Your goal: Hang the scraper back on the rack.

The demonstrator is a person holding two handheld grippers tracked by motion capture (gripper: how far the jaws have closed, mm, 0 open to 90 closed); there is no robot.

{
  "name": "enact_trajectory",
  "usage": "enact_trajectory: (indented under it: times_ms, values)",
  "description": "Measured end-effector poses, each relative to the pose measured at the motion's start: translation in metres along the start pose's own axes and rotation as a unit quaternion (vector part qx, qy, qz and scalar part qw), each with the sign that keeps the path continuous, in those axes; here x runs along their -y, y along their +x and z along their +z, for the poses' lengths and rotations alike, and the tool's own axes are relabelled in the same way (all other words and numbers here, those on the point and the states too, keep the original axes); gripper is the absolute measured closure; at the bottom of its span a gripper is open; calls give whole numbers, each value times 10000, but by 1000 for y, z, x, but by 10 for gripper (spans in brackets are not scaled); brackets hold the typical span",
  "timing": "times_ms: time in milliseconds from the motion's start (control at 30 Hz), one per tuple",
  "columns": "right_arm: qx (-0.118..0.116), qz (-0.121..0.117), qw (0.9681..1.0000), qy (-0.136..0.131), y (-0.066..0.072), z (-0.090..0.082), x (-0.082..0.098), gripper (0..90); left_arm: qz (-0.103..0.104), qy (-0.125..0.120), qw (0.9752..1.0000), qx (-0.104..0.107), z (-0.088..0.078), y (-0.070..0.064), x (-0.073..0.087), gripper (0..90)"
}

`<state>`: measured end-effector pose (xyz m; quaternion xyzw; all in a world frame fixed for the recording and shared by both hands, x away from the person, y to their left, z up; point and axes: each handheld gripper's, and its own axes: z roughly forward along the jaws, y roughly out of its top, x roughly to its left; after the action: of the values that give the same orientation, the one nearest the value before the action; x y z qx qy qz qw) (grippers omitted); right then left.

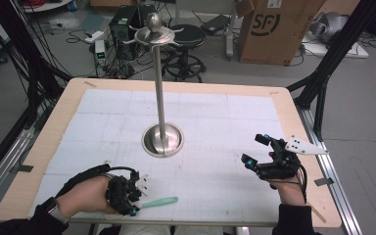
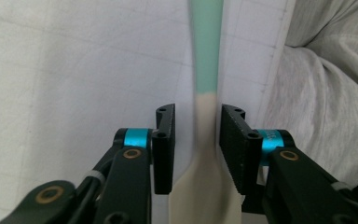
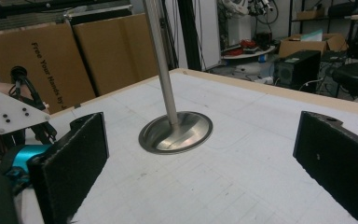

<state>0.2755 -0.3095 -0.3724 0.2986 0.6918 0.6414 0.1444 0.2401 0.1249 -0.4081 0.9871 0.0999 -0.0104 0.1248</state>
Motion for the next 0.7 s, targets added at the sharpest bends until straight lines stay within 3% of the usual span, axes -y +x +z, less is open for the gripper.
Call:
enact_trajectory:
  times_ms: [200, 333, 467, 567, 700]
  values:
    - [28, 26, 10000, 38, -1, 0, 2, 21, -5, 400, 9991, -158, 2, -4, -11, 739]
    - [36, 25, 10000, 34, -1, 0, 2, 21, -66, 477, 9987, -146, 2, -4, -13, 799]
    - [34, 4, 10000, 33, -1, 1, 2, 21, -46, 384, 9991, -149, 1, -4, -11, 804]
    - [45, 28, 10000, 41, -2, 0, 3, 21, -115, 171, 9997, -95, 0, -2, -5, 805]
    - [60, 44, 10000, 35, -3, 0, 3, 21, -428, -228, 9988, -98, -7, 8, 4, 805]
